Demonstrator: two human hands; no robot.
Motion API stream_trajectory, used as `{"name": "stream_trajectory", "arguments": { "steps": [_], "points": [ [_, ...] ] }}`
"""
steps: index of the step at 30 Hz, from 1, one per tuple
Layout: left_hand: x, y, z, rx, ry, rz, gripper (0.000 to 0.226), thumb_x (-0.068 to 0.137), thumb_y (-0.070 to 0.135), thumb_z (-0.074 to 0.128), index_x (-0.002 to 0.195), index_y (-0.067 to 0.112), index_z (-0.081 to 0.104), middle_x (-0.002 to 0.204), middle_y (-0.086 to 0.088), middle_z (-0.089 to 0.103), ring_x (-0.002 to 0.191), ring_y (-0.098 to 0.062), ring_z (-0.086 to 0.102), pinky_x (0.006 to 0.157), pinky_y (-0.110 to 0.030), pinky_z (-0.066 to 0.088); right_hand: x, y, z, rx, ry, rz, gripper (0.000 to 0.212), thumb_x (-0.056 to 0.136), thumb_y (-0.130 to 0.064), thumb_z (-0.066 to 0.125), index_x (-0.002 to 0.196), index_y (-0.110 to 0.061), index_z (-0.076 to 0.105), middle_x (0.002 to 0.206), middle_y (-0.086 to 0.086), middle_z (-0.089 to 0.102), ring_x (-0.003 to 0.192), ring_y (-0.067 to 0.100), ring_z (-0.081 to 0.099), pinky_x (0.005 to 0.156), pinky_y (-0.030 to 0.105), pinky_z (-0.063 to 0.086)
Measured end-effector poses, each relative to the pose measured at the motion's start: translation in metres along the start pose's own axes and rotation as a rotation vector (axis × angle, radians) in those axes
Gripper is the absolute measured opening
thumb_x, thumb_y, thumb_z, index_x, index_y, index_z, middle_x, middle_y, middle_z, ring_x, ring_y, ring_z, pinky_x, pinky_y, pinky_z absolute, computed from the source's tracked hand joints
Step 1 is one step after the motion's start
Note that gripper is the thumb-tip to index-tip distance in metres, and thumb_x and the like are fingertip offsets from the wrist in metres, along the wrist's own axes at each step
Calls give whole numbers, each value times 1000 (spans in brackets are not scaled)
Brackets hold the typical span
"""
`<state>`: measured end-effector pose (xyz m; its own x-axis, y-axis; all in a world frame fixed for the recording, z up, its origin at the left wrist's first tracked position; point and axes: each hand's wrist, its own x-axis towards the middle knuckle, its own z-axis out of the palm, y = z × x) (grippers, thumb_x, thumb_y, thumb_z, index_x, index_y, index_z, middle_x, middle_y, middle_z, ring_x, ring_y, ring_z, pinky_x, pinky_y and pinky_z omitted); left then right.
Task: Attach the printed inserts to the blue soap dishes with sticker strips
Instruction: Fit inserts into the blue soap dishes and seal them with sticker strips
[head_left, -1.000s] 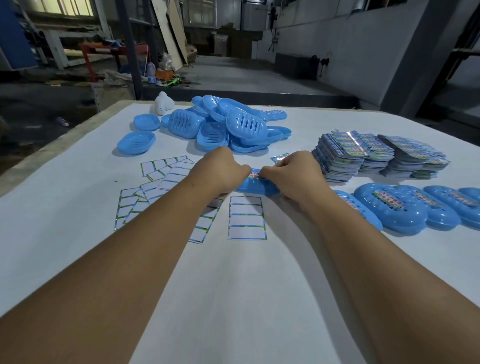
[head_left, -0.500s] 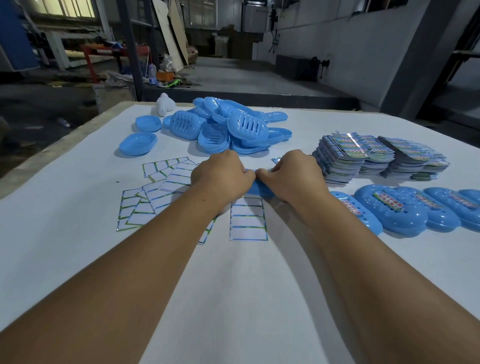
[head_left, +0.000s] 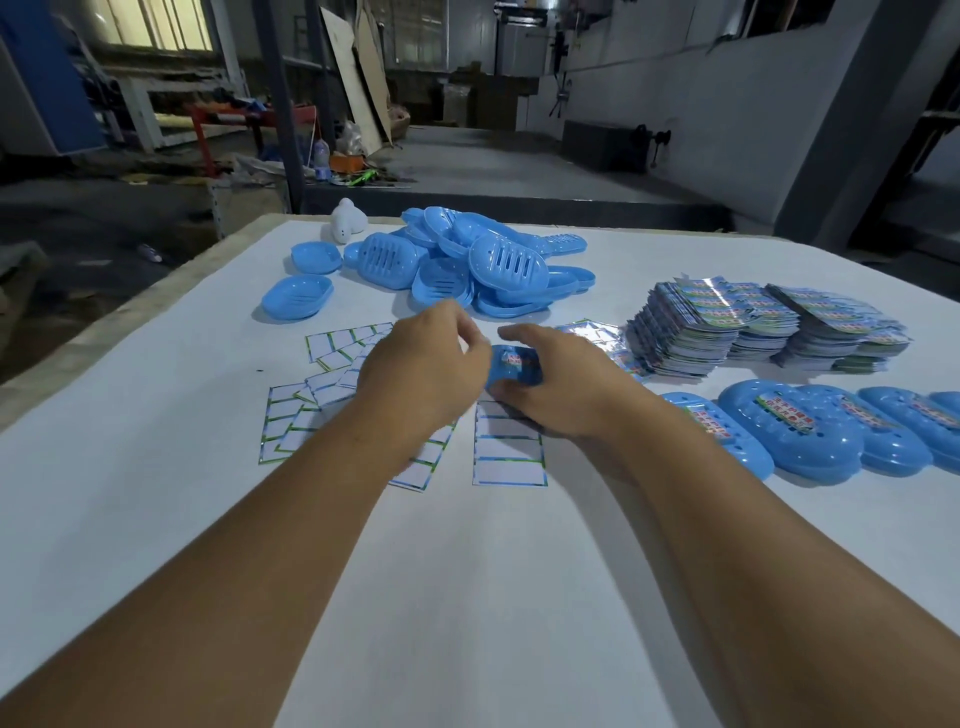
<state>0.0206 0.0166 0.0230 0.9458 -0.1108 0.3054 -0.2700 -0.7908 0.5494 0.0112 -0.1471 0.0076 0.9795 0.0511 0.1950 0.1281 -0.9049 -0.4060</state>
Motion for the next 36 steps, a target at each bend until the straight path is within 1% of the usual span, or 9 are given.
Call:
{"name": "stream_trajectory", "arguments": {
  "steps": [4, 10, 16, 21, 23, 26, 30, 32, 36],
  "points": [
    [-34, 2, -3, -32, -155, 209, 17, 84, 48, 66, 77, 32, 68, 76, 17, 66, 77, -2, 61, 66, -26, 45, -1, 2, -5, -56, -24, 29, 69, 86, -51, 61, 148, -29, 43, 139, 6, 59, 129, 32, 50, 106, 49, 42],
    [-41, 2, 5, 95, -245, 364, 11, 86, 43, 65, 92, 35, 69, 88, 13, 66, 86, -11, 60, 73, -31, 49, -13, 1, -21, -238, 113, 189, 66, 93, -66, 40, 152, -39, 29, 139, 16, 45, 127, 40, 37, 104, 49, 33],
    [-33, -3, 7, 183, -192, 336, 9, 88, 45, 60, 88, 38, 66, 93, 16, 67, 90, -11, 60, 77, -31, 49, -44, 5, -40, -267, -128, 343, 61, 92, -60, 37, 149, -39, 35, 146, 20, 37, 132, 41, 35, 100, 48, 34],
    [-30, -7, 6, 176, -193, 344, 10, 90, 45, 61, 83, 38, 62, 94, 16, 66, 87, -9, 58, 74, -29, 43, -54, 1, -48, -357, -203, 324, 56, 72, -68, 54, 111, -27, 58, 119, 6, 59, 106, 33, 55, 74, 37, 39],
    [-30, -6, 6, 174, -202, 351, 10, 90, 44, 61, 82, 38, 61, 95, 16, 65, 88, -9, 58, 75, -29, 43, -54, 1, -49, -374, -201, 326, 49, 67, -69, 60, 80, -23, 50, 92, 3, 57, 88, 30, 55, 64, 33, 36],
    [-30, -6, 6, 166, -212, 351, 9, 90, 42, 62, 82, 38, 62, 95, 17, 65, 88, -8, 57, 76, -29, 43, -55, 5, -55, -372, -192, 332, 51, 69, -69, 64, 68, -21, 46, 76, 0, 49, 69, 20, 49, 56, 30, 33],
    [-30, -6, 7, 169, -222, 344, 8, 91, 42, 62, 86, 36, 66, 97, 17, 65, 90, -8, 58, 80, -31, 46, -57, 14, -64, -347, -191, 337, 50, 71, -63, 72, 94, -20, 64, 100, 4, 62, 83, 23, 58, 66, 33, 46],
    [-30, -6, 6, 168, -223, 341, 8, 91, 42, 62, 87, 36, 66, 97, 17, 64, 90, -8, 58, 80, -31, 46, -58, 19, -70, -340, -196, 350, 59, 75, -58, 74, 117, -18, 64, 114, 4, 64, 97, 27, 61, 80, 38, 54],
    [-30, -6, 6, 165, -221, 345, 10, 92, 42, 61, 89, 35, 68, 96, 18, 64, 89, -6, 57, 79, -28, 45, -59, 28, -80, -338, -189, 361, 57, 80, -43, 76, 128, -17, 60, 129, 3, 63, 113, 29, 62, 97, 44, 53]
  ]
}}
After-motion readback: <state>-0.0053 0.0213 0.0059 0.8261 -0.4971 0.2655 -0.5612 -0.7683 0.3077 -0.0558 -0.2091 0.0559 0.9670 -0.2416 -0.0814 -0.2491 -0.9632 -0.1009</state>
